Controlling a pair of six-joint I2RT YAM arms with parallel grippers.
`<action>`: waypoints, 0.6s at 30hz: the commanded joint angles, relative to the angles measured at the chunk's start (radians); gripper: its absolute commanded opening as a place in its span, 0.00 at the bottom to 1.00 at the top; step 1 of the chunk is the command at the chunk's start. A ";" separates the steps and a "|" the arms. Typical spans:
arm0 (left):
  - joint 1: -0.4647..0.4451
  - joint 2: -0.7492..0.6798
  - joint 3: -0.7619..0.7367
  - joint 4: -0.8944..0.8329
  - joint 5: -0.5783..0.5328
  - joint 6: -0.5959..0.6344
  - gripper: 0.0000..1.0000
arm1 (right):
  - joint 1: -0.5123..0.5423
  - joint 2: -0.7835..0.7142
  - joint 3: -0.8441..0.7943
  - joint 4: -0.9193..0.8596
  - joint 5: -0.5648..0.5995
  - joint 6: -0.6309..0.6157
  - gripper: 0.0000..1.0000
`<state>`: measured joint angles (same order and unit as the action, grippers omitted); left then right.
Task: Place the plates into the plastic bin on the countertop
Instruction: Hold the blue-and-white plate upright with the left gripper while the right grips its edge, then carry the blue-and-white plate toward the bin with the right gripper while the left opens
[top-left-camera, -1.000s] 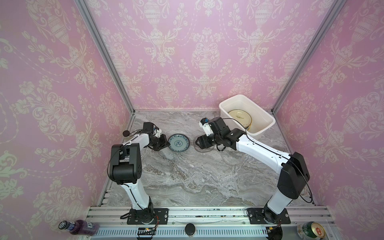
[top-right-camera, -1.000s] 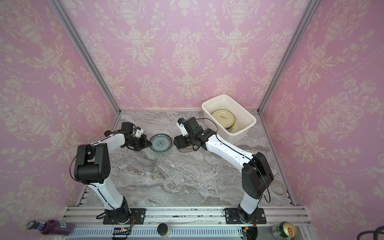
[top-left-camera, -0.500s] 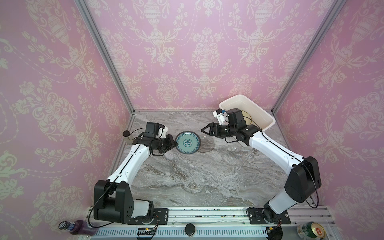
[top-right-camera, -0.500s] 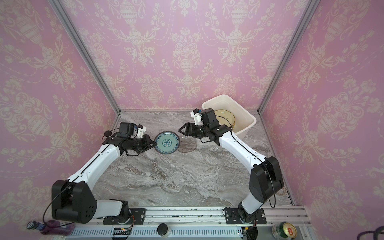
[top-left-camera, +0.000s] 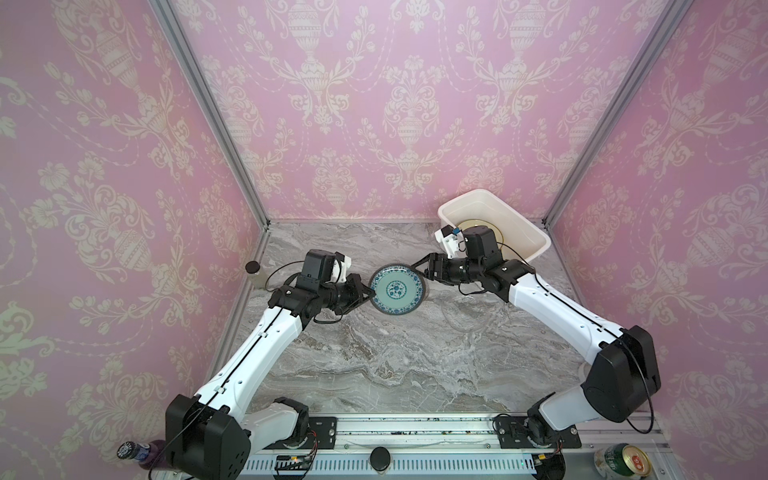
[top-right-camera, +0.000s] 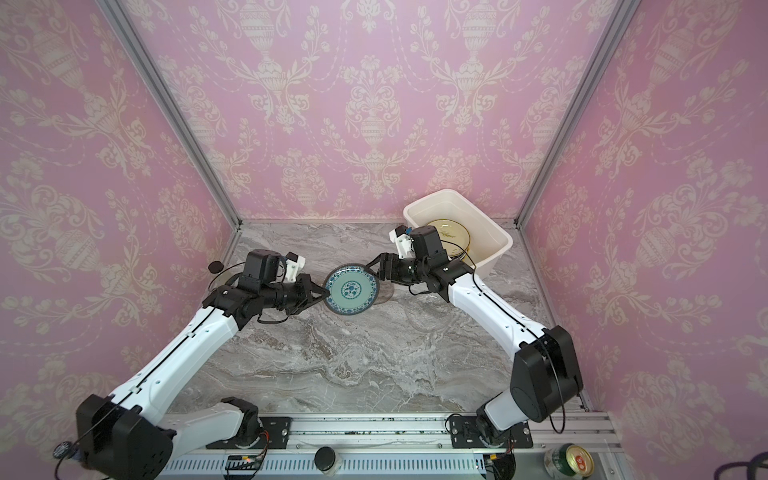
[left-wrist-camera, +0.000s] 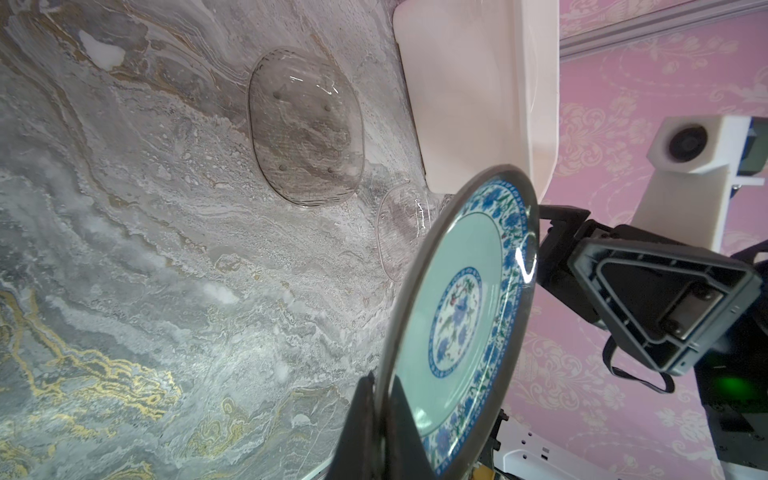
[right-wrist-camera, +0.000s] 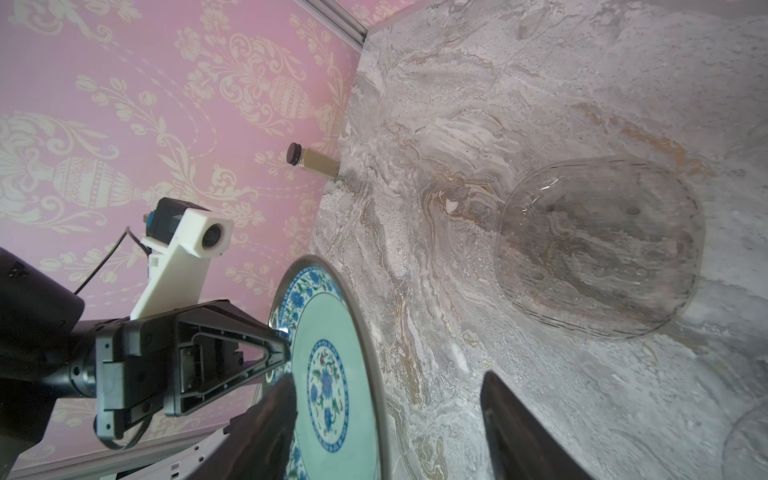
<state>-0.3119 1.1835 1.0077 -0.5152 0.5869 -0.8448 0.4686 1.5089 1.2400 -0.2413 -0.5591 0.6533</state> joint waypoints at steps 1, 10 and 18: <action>-0.010 -0.006 0.010 0.037 -0.020 -0.044 0.02 | 0.000 -0.016 -0.028 0.012 -0.088 0.018 0.65; -0.018 0.033 0.038 0.078 -0.007 -0.066 0.02 | -0.002 -0.005 -0.057 0.126 -0.158 0.110 0.42; -0.031 0.068 0.047 0.122 0.000 -0.078 0.02 | 0.001 0.019 -0.105 0.233 -0.197 0.190 0.22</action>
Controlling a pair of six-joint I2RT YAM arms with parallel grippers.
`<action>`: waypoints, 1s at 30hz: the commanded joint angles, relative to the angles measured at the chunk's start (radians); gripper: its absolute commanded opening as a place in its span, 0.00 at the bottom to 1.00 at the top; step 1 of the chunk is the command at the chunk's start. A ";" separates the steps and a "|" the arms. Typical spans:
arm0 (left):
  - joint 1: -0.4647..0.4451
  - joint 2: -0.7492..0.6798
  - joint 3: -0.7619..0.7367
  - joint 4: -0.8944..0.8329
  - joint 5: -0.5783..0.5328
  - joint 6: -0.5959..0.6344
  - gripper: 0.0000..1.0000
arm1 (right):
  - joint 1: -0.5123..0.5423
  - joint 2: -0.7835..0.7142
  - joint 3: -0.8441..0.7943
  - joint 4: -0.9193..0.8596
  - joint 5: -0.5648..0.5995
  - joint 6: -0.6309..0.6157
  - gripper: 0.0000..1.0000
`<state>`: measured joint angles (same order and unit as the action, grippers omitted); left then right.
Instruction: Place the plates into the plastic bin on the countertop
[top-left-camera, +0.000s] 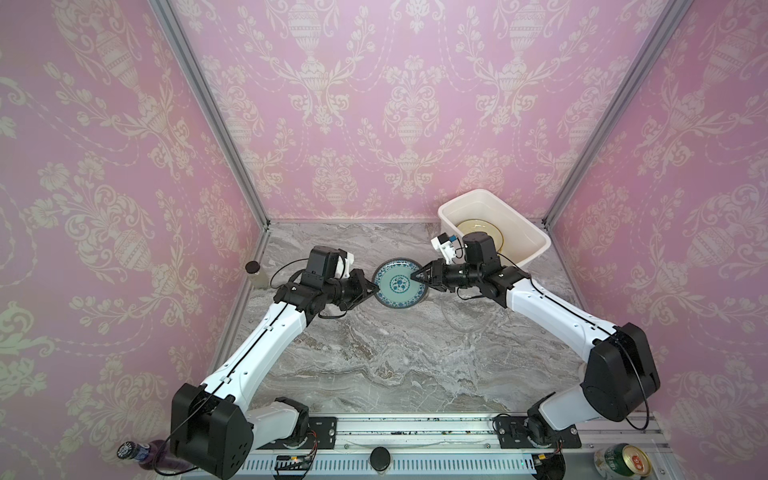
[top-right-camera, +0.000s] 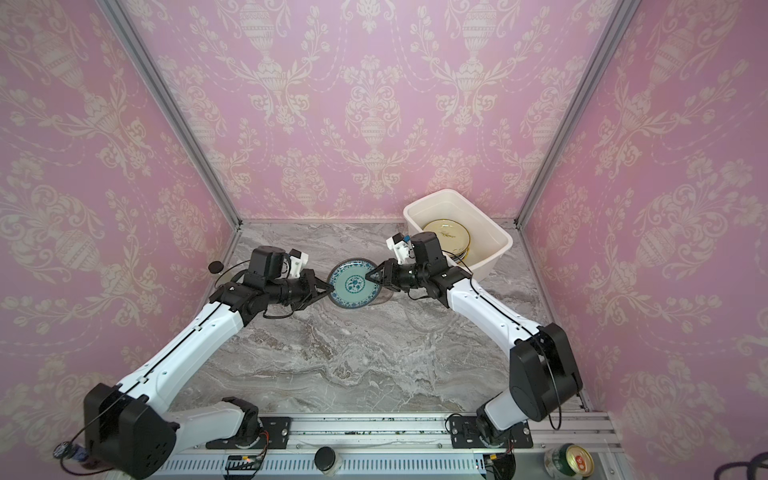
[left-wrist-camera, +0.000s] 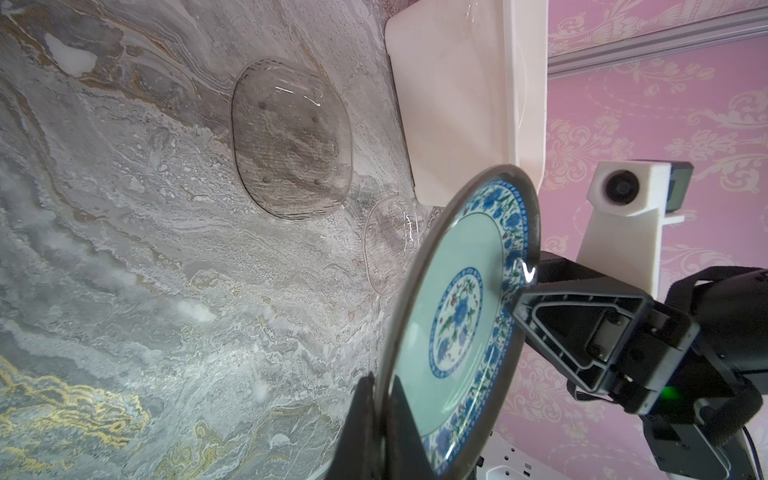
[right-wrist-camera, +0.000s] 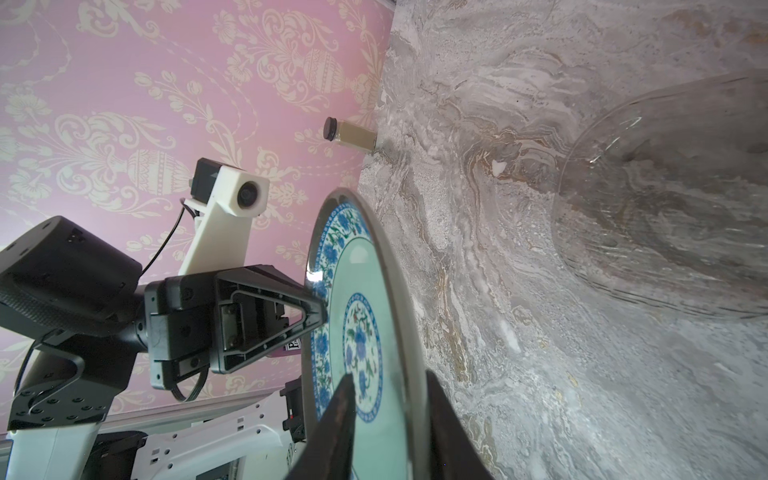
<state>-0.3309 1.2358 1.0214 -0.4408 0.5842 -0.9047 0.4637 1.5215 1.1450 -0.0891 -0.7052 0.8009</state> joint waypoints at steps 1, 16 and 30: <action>-0.013 0.022 0.035 0.056 0.006 -0.021 0.02 | 0.005 0.006 -0.011 0.083 -0.051 0.044 0.21; -0.027 0.018 0.074 0.144 -0.018 -0.047 0.38 | -0.026 -0.023 0.062 0.064 0.028 0.055 0.00; -0.028 -0.036 0.200 0.170 -0.054 0.171 0.84 | -0.298 -0.092 0.168 0.050 0.261 0.155 0.01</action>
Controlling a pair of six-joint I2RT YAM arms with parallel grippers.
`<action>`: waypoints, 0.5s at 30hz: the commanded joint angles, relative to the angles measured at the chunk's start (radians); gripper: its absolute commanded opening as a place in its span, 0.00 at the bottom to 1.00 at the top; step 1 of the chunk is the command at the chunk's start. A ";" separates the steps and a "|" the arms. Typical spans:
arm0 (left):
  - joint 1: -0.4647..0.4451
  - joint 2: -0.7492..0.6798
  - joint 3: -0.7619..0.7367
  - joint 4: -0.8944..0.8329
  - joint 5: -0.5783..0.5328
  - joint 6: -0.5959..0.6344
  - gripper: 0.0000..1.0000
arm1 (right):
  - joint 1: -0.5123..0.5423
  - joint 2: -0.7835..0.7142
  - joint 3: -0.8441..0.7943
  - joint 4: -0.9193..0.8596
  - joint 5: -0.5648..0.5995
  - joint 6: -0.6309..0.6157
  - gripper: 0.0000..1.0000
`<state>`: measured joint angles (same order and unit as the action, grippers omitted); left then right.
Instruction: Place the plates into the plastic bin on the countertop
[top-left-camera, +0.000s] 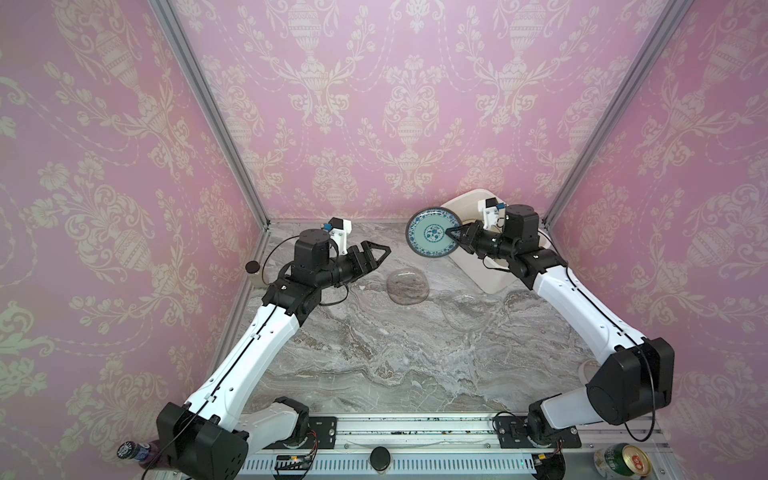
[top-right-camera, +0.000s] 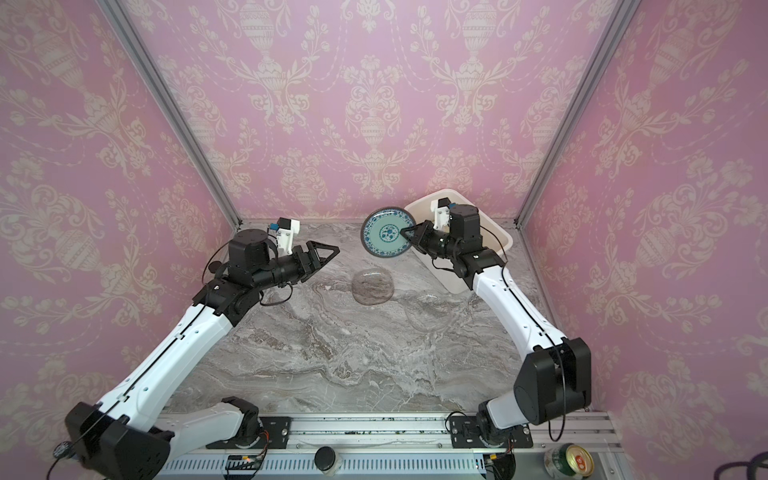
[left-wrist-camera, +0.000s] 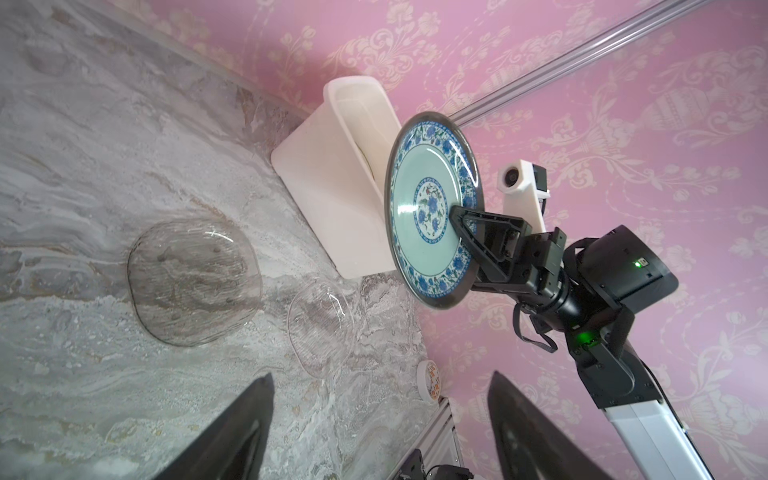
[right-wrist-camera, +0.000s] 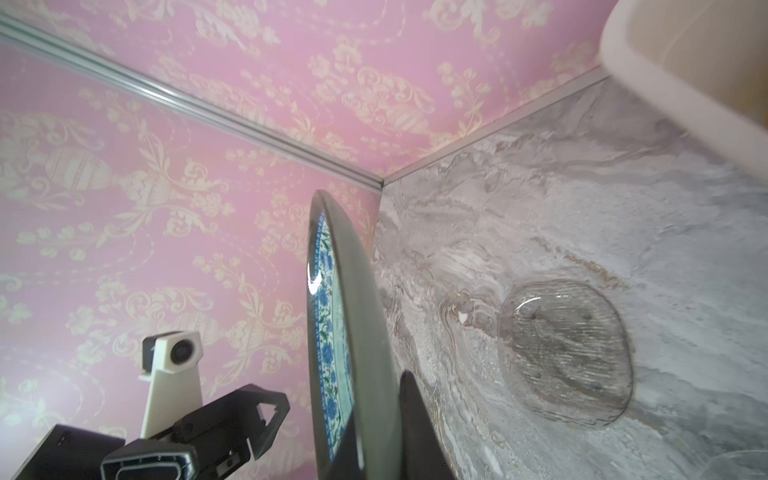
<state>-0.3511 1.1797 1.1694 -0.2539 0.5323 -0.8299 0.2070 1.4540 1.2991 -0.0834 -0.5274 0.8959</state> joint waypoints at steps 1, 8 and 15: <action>-0.009 0.037 0.077 -0.039 0.002 0.116 0.86 | -0.065 -0.022 0.007 0.056 0.099 0.076 0.01; -0.065 0.165 0.273 -0.196 -0.038 0.270 0.99 | -0.208 0.024 0.002 0.047 0.199 0.148 0.02; -0.215 0.318 0.465 -0.354 -0.128 0.451 0.99 | -0.264 0.117 0.060 -0.049 0.343 0.175 0.01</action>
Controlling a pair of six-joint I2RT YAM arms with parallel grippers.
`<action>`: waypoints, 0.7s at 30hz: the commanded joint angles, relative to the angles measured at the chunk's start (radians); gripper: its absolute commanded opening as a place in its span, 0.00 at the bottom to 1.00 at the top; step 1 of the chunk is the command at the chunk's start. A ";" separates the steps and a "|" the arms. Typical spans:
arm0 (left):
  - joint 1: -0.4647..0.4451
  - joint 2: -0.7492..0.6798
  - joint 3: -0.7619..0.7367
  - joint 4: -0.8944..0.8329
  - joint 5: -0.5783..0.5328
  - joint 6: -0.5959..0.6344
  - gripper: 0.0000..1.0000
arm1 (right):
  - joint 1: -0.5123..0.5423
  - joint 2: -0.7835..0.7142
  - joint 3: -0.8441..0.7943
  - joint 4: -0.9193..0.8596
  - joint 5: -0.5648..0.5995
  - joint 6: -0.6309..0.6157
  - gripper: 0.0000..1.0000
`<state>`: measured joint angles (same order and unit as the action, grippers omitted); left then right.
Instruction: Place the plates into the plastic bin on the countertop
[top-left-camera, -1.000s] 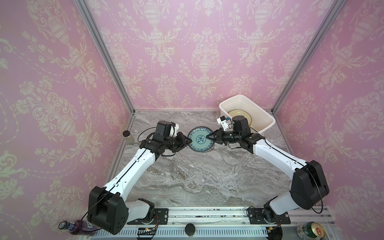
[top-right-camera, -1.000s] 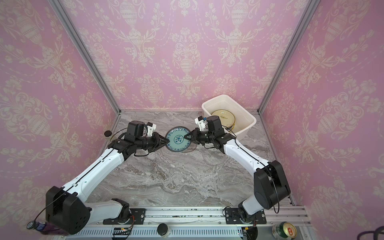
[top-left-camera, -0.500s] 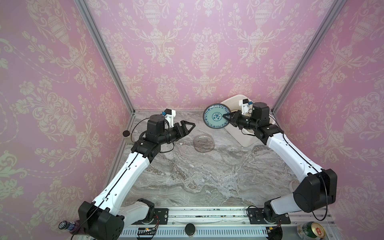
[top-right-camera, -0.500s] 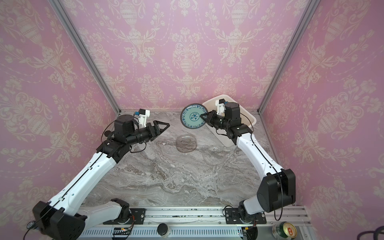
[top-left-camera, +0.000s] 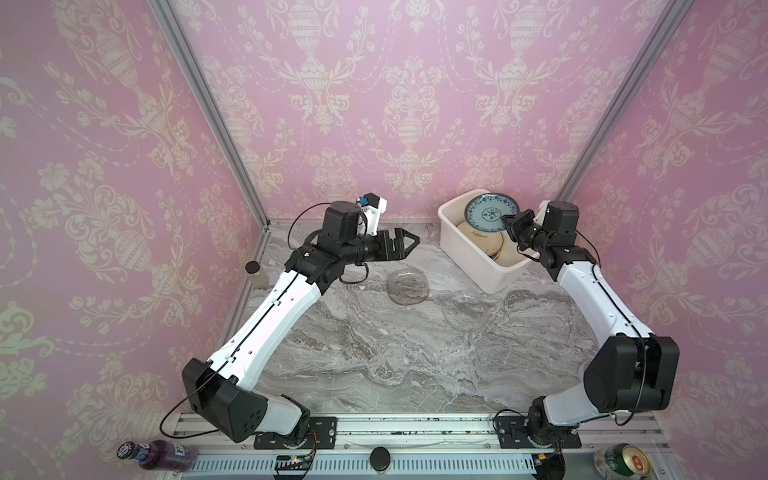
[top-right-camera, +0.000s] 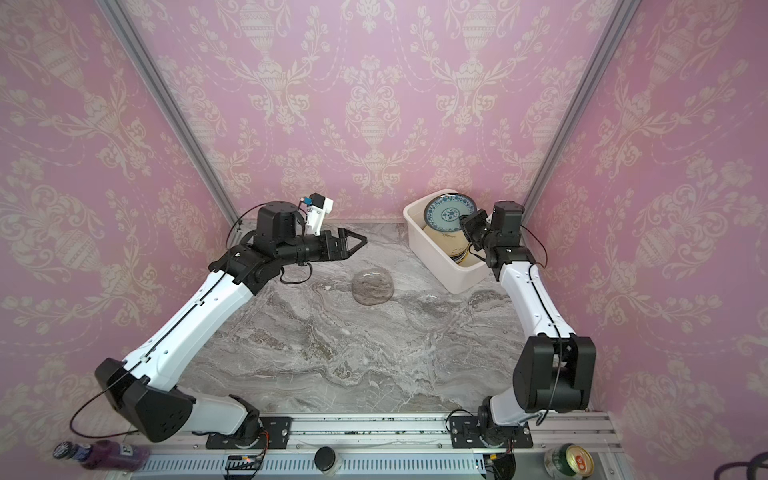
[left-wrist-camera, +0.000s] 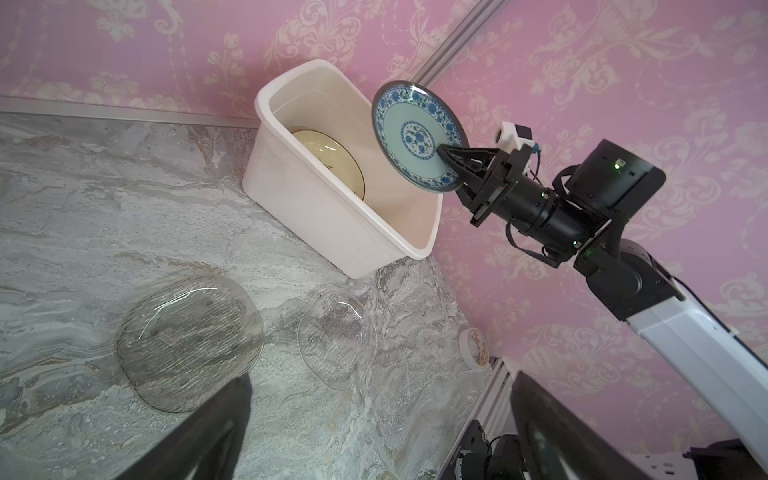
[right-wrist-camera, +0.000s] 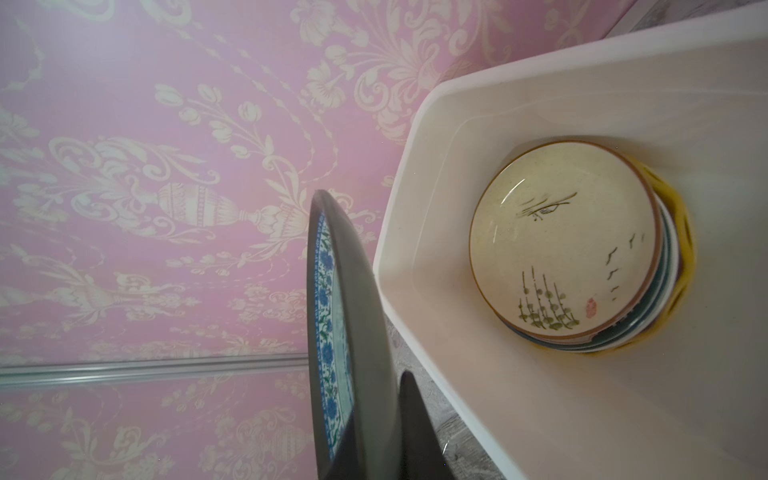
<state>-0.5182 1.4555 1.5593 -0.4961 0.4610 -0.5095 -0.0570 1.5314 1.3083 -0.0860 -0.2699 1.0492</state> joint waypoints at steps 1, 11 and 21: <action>-0.068 0.073 0.110 -0.137 -0.072 0.144 0.99 | 0.001 0.062 0.068 -0.065 0.103 0.022 0.01; -0.232 0.310 0.364 -0.247 -0.123 0.177 0.99 | 0.001 0.246 0.143 -0.048 0.260 0.126 0.01; -0.278 0.425 0.522 -0.320 -0.133 0.185 0.99 | 0.020 0.417 0.246 -0.055 0.300 0.169 0.02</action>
<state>-0.7898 1.8565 2.0243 -0.7650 0.3538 -0.3565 -0.0494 1.9247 1.5040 -0.1558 -0.0029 1.1912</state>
